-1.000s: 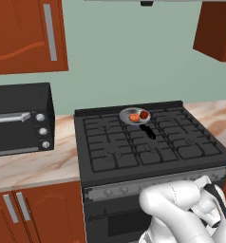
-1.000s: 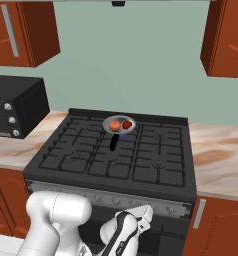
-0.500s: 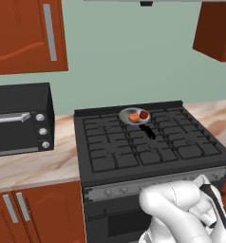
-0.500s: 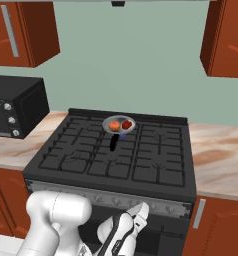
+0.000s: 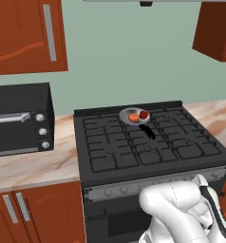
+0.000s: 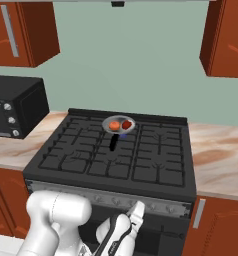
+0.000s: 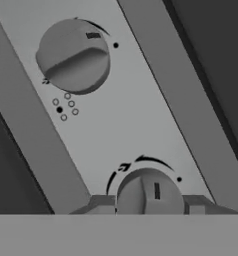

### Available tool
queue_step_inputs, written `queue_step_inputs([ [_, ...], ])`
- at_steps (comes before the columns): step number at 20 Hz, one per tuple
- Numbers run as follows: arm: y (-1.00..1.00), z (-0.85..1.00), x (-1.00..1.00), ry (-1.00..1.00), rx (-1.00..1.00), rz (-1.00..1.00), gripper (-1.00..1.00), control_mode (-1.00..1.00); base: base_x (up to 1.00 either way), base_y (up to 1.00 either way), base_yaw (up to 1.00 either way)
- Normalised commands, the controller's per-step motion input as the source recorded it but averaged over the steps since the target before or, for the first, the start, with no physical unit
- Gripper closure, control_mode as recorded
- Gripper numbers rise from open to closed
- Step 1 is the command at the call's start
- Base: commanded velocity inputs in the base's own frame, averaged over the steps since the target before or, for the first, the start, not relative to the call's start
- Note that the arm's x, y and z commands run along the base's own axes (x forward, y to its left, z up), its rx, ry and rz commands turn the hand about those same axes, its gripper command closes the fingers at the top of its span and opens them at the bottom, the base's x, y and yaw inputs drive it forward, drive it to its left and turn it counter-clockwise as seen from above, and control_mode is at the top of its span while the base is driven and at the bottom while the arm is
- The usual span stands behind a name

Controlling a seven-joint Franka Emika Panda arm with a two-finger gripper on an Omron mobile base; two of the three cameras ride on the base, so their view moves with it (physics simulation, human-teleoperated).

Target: Put the bell pepper and squash in the pan. Then turn on the rear center burner and set the heat to medium.

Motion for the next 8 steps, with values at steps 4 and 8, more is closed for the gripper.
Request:
queue_step_inputs([
  [4, 0.00, -0.27, 0.00, 0.00, -0.28, 0.00, 1.00, -1.00, 0.00, 0.00, 0.00],
  [8, 0.00, -0.17, 0.00, 0.03, -0.19, 0.00, 1.00, -1.00, 0.00, 0.00, 0.00],
])
